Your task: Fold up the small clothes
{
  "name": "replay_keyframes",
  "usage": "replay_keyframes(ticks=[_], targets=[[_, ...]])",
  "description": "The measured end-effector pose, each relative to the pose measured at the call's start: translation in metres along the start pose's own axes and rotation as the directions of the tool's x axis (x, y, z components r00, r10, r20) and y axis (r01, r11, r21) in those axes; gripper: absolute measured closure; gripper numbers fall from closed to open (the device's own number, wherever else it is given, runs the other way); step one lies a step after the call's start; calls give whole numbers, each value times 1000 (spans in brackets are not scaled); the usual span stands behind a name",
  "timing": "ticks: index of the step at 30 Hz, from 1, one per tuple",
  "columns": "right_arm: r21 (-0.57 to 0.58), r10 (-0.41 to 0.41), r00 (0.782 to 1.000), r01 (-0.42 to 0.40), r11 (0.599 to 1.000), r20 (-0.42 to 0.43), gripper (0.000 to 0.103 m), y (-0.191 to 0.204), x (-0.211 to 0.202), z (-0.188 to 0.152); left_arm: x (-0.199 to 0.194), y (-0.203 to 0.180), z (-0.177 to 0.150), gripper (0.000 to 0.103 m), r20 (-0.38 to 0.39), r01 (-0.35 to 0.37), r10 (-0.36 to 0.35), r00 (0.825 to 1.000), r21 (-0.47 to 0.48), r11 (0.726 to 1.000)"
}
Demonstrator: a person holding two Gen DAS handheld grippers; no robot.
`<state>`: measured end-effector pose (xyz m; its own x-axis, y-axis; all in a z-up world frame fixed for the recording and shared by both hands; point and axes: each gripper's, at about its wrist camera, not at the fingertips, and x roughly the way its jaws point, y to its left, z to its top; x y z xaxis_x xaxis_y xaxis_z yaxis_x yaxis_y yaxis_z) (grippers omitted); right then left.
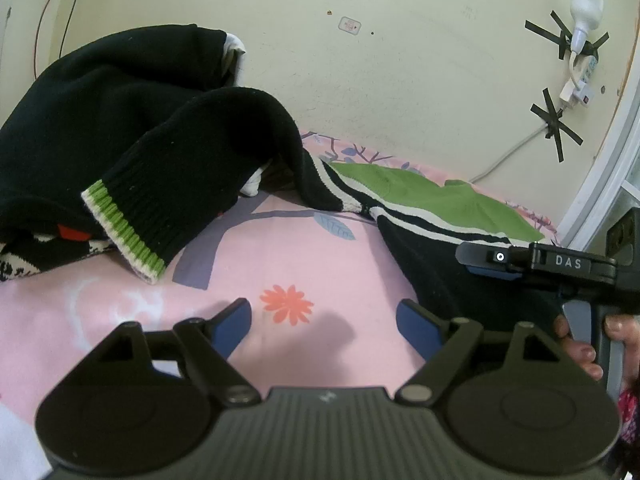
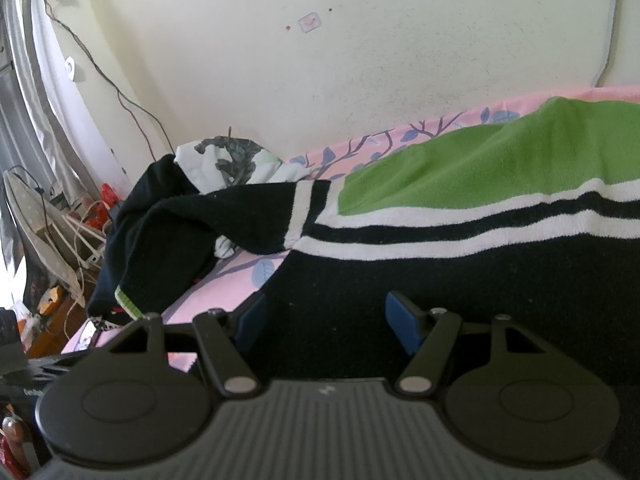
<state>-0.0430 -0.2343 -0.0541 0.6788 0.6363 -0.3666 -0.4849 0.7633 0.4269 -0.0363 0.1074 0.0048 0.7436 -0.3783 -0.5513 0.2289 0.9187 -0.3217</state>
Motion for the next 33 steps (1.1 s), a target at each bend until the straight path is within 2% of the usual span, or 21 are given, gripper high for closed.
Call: replay_keyframes(ticks=[7,15,17,20,21,23,26,29,33], targets=[[-18,-4,1000,4,1000,-5,40,0,1,0,-3,3,1,21,7,2,-1,1000,-16,1000],[-76,-31,999,29,997,-19,38,8,5,0,-17,21,2,21,76,12,-3,997,-120,993],[-132,-51,998,45,990,-41,38,15,7,3,-20,23,1,21,95,3,10,995,-138,990],[-302,-65,995,38,952,-77,45,40,7,18,-26,26,1,21,132,-6,28,991,-162,987],[-374,-61,995,29,927,-74,47,53,6,25,-28,27,0,21,145,-9,33,989,-168,986],[-551,-57,997,18,834,-53,47,87,6,38,-31,29,0,21,166,-20,50,985,-180,983],[-767,-44,998,-8,641,-47,48,140,20,47,-33,29,0,21,181,-39,76,981,-197,980],[-881,-29,997,-49,470,-70,49,182,47,50,-31,30,2,21,169,-40,75,983,-199,979],[-960,-36,992,-111,259,-125,48,228,91,45,-29,30,2,21,160,-35,68,985,-199,979]])
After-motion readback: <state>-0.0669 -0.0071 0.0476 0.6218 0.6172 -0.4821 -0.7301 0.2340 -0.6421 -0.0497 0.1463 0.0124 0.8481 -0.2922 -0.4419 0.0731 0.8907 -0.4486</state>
